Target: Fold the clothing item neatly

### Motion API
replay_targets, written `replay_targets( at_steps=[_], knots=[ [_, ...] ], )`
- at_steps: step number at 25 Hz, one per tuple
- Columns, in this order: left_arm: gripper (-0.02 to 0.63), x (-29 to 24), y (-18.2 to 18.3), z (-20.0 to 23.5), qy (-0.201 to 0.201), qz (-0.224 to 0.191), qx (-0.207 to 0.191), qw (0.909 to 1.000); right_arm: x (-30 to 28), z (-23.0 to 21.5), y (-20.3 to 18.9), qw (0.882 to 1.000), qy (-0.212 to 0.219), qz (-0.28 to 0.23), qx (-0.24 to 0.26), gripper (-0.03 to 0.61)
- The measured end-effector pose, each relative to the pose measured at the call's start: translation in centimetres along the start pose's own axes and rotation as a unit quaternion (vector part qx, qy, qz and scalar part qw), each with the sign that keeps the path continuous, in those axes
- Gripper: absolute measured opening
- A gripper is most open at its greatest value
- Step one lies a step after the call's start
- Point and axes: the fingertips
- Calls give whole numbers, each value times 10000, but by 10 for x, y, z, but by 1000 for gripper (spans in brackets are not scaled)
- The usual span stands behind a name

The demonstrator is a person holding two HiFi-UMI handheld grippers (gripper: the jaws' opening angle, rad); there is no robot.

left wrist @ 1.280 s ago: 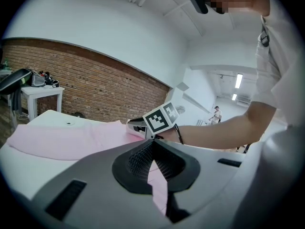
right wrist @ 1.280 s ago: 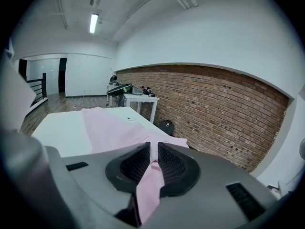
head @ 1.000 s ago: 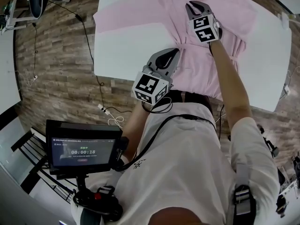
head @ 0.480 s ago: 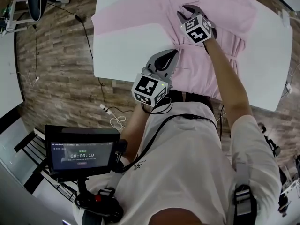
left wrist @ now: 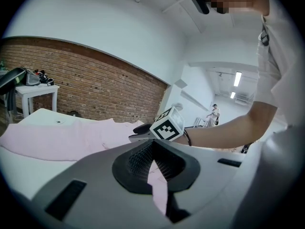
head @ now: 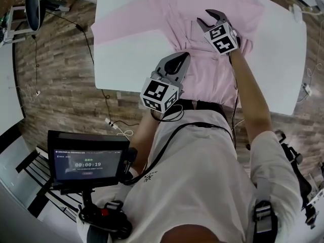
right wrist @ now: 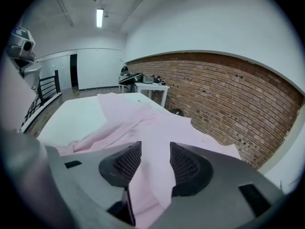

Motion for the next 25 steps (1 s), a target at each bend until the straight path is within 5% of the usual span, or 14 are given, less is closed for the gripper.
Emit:
replay_targets(
  at_steps=[11, 18, 25],
  knots=[
    [3, -70, -36, -19, 300, 355, -69, 9989, 88, -108, -109, 9922, -887, 392, -784, 169],
    [3, -110, -39, 5, 1061, 427, 96, 9934, 101, -128, -174, 9872, -834, 696, -1171, 169],
    [3, -105, -47, 19, 1315, 578, 239, 9893, 103, -130, -202, 9854, -702, 835, -1308, 169]
  ],
)
Point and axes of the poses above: the fingertips, and each gripper's own axes: x backward along the fingers, z to its left, y out of its top, and after that the axes turned 1 degree about -x, right-handed
